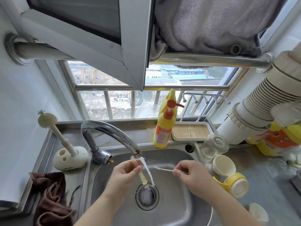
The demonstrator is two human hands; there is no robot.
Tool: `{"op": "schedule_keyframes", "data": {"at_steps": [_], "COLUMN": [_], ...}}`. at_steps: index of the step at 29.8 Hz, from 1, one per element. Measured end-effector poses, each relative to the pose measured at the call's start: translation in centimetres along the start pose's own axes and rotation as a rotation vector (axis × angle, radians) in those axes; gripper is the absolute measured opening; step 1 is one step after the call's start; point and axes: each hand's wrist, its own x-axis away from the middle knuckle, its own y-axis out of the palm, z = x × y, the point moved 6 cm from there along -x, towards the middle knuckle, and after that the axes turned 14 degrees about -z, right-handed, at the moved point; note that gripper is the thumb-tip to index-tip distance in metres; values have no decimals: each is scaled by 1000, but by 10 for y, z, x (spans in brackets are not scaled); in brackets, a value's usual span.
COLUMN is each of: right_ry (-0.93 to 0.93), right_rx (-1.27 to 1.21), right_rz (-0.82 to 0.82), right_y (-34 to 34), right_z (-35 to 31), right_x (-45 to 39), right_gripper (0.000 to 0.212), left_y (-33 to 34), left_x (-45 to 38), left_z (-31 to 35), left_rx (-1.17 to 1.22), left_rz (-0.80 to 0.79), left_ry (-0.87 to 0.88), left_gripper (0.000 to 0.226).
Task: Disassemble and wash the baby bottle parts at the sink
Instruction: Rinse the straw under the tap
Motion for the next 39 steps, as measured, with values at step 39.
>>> {"op": "schedule_keyframes", "data": {"at_steps": [39], "right_ry": [-138], "right_rx": [82], "right_rz": [-136], "right_y": [31], "right_z": [-62], "right_x": [-45], "right_gripper": [18], "left_y": [-8], "left_x": [10], "left_z": [-6], "left_rx": [-807], "left_rz": [-170], "left_ry": [-18], "left_gripper": [23]}}
